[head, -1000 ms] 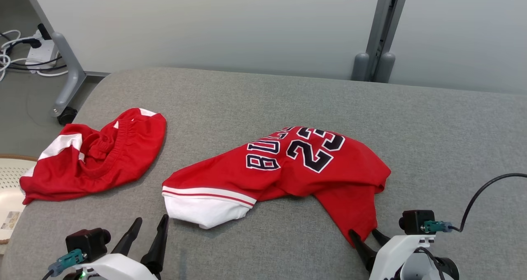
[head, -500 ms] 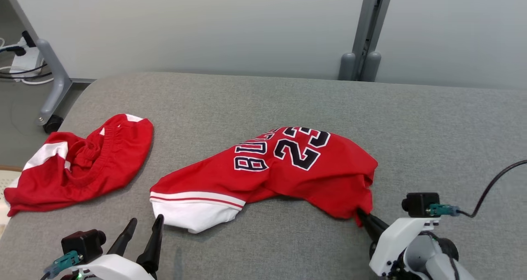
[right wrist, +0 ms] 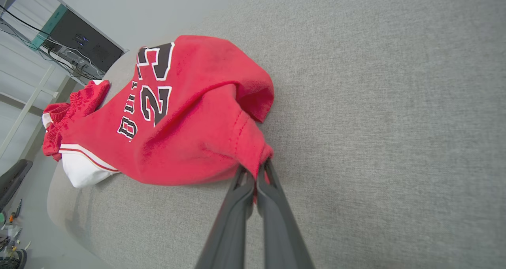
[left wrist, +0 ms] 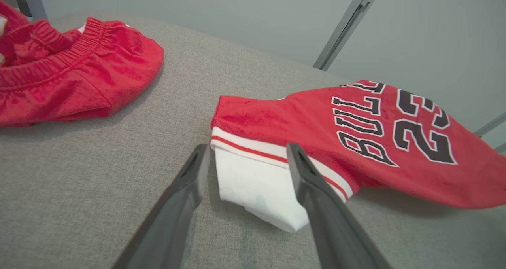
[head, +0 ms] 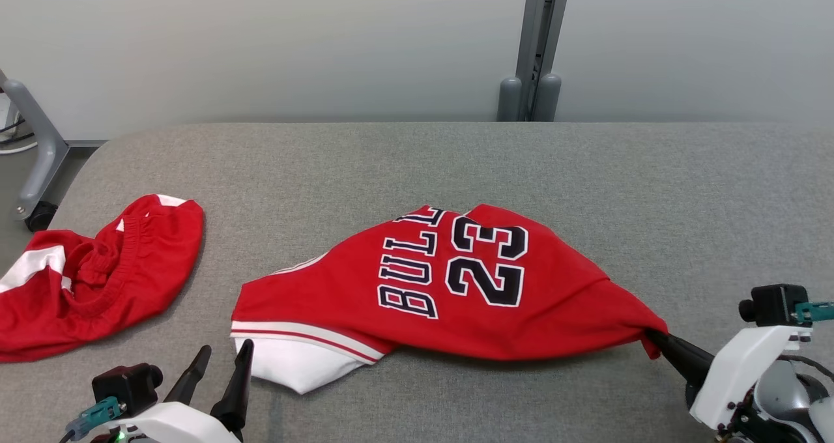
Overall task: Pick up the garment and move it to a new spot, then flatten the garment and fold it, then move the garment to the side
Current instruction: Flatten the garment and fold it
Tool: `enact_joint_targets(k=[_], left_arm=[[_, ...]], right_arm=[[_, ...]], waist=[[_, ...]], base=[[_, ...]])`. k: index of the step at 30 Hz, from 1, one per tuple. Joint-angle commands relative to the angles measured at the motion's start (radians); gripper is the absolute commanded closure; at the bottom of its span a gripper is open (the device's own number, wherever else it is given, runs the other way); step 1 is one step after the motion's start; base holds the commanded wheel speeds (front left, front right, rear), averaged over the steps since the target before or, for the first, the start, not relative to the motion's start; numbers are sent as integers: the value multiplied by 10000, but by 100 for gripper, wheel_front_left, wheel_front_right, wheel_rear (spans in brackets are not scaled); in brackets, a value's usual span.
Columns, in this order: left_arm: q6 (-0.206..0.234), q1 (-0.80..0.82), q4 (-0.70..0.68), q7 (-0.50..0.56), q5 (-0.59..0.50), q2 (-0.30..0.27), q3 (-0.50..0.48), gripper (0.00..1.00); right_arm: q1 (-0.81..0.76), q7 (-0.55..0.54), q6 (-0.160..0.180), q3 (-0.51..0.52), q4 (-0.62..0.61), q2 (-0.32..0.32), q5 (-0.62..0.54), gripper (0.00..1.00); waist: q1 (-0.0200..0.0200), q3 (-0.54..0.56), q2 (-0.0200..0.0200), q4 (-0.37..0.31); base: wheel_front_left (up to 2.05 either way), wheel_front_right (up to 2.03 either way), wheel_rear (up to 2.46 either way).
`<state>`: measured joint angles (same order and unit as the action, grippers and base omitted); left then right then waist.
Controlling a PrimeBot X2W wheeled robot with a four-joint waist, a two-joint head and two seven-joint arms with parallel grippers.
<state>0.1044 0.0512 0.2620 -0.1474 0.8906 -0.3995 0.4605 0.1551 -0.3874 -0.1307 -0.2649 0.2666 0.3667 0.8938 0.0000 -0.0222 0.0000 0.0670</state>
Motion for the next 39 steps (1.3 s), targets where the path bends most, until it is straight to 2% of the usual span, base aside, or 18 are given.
enact_joint_targets(k=[1,7,8,9,10,16,22,30,36,39], left_arm=[[-68,201,60,-47,63,-63,-12,0],[-117,262,225,-15,25,-84,40,0],[-123,284,242,-14,24,-83,47,0],[-132,299,253,-12,26,-89,51,0],[-137,306,262,-13,26,-99,53,0],[-71,258,227,-34,-4,-196,45,0],[71,123,89,-113,-65,-268,-5,0],[291,-81,-167,-473,-227,-439,-137,0],[521,-292,-365,-590,-436,-478,-61,0],[766,-410,-445,-633,-676,-512,33,0]], right_arm=[[-152,-201,-1,224,7,149,-3,100],[-462,-943,-1,614,574,24,-530,100],[-489,-967,-1,669,695,-34,-725,89],[-500,-986,-1,706,775,-136,-862,59],[-493,-936,-1,767,842,-268,-994,0],[-394,-436,-1,1202,661,-642,-1803,0],[-628,768,-1,2001,-585,-933,-2300,0],[-973,3415,-1,2803,-2051,-1838,-3005,0],[-1208,5911,-1,2947,-2069,-2521,-4122,0],[-1223,6410,-1,3100,-1945,-2772,-4787,0]], waist=[[0,-6,0,1],[0,15,0,78],[0,17,0,98],[0,23,0,117],[0,32,0,132],[0,80,0,115],[0,168,0,7],[0,257,0,-215],[0,265,0,-300],[0,254,0,-306]], base=[[0,0,0],[0,0,0],[0,0,0],[0,0,0],[0,0,0],[0,0,0],[0,0,0],[0,0,0],[0,0,0],[0,0,0]])
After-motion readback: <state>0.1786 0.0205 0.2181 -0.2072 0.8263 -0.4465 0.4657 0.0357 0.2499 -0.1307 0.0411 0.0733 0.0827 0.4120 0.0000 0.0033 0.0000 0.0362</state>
